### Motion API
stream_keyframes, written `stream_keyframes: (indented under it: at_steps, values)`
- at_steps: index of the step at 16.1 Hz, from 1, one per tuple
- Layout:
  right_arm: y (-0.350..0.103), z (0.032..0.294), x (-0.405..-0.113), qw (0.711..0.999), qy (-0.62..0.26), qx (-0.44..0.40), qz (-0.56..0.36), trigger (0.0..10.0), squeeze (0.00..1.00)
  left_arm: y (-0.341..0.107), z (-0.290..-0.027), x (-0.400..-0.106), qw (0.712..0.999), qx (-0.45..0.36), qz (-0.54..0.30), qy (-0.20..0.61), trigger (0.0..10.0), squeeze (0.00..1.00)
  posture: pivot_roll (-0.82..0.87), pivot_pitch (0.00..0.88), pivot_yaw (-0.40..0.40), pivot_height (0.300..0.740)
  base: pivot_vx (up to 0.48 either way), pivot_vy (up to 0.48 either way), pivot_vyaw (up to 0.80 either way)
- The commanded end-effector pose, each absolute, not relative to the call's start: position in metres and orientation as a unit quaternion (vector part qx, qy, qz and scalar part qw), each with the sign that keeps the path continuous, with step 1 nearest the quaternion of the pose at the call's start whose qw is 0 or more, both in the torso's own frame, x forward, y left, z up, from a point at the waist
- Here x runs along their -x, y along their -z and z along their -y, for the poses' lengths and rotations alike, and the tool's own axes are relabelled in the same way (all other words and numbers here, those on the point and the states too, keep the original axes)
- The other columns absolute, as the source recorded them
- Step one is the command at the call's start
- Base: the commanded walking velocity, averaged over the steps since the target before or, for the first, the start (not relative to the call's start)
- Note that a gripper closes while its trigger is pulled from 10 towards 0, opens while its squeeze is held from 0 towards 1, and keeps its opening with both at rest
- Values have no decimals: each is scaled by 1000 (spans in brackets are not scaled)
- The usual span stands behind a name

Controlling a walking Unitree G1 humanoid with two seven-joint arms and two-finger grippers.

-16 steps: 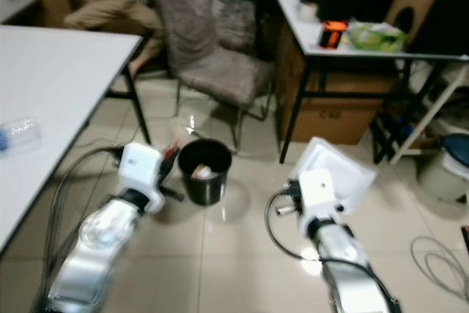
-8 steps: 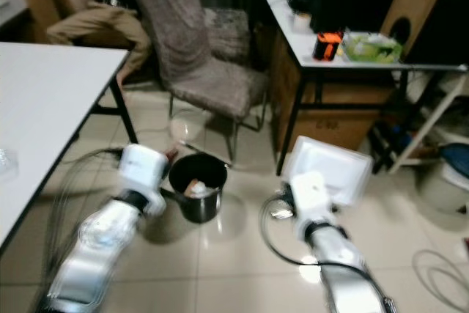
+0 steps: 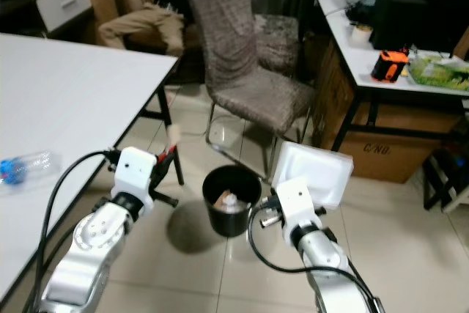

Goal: Picking trash to rubbish bin

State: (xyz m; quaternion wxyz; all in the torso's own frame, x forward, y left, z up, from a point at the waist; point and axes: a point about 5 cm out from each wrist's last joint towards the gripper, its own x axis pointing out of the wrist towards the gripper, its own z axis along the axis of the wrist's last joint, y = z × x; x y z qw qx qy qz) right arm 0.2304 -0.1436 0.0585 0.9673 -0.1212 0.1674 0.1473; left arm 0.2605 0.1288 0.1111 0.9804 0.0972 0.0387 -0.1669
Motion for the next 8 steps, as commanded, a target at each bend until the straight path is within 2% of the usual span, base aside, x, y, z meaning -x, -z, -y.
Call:
stream_keyframes:
  at_steps: [1, 8]
  values:
    - [-60, 145, -232, 967, -146, 132, -161, 10000, 0, -113, -129, -260, 979, -105, -36, 173, 10000, 0, -177, 0, -39, 740, 360, 0, 0]
    - [-55, 147, -230, 969, -137, 113, -171, 10000, 0, -112, -125, -259, 975, -110, -36, 189, 10000, 0, -179, 0, -27, 740, 354, 0, 0]
